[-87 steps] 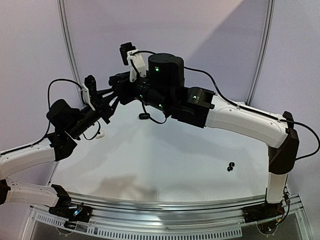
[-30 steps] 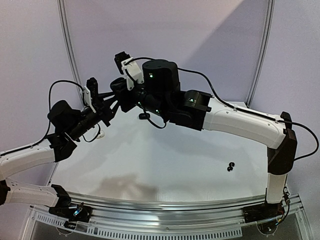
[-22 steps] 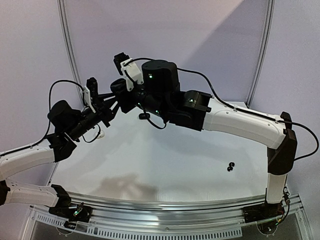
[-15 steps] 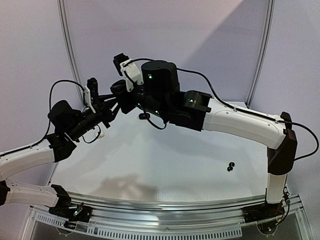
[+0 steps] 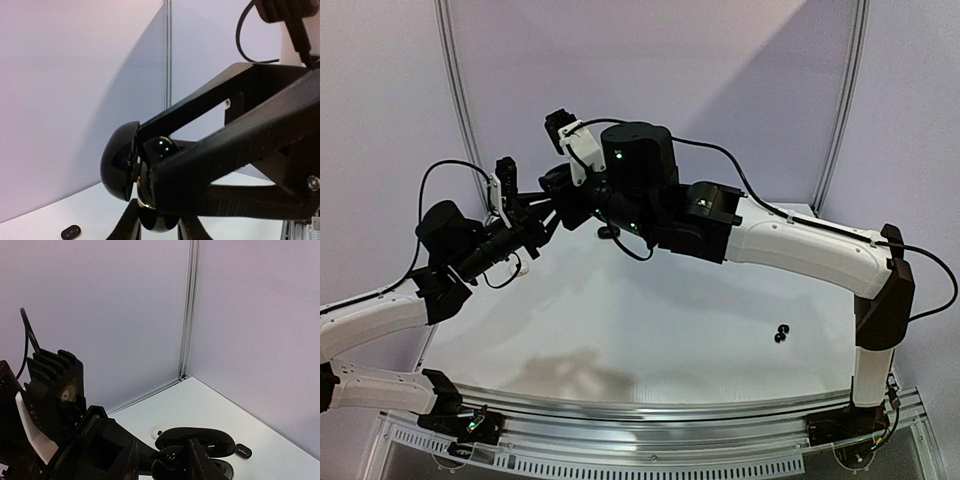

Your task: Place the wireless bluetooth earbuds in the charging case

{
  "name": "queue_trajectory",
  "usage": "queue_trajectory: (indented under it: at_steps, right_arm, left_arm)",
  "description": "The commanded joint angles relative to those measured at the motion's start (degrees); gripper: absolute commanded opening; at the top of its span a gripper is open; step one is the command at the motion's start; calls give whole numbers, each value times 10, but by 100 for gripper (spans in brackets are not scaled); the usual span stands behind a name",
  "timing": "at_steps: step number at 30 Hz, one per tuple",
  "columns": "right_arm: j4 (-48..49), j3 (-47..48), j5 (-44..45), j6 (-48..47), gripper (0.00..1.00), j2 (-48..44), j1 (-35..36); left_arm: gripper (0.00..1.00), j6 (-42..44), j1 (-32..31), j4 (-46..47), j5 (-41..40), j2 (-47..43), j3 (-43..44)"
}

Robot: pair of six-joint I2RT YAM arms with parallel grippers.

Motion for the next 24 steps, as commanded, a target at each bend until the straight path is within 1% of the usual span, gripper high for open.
queue_trajectory:
  at_steps: [1,7,17,21,24]
  right_arm:
    - [-21,-8,27,-4,34,4,-4]
    - [-19,-8,23,-4,41,3,-4]
    - [-19,-8,28,-4,47,2,-3]
    - [-19,-7,29,-24,47,1,-4]
    - [-19,2,17,-27,50,-2,-4]
  left_arm:
    - [0,-2,0,9,20,-12,0]
    - [0,1,1,9,20,-11,1]
    - [0,0,1,7,24,-13,-1]
    - [0,-1,1,7,24,-13,0]
    - [0,2,2,4,24,-13,-1]
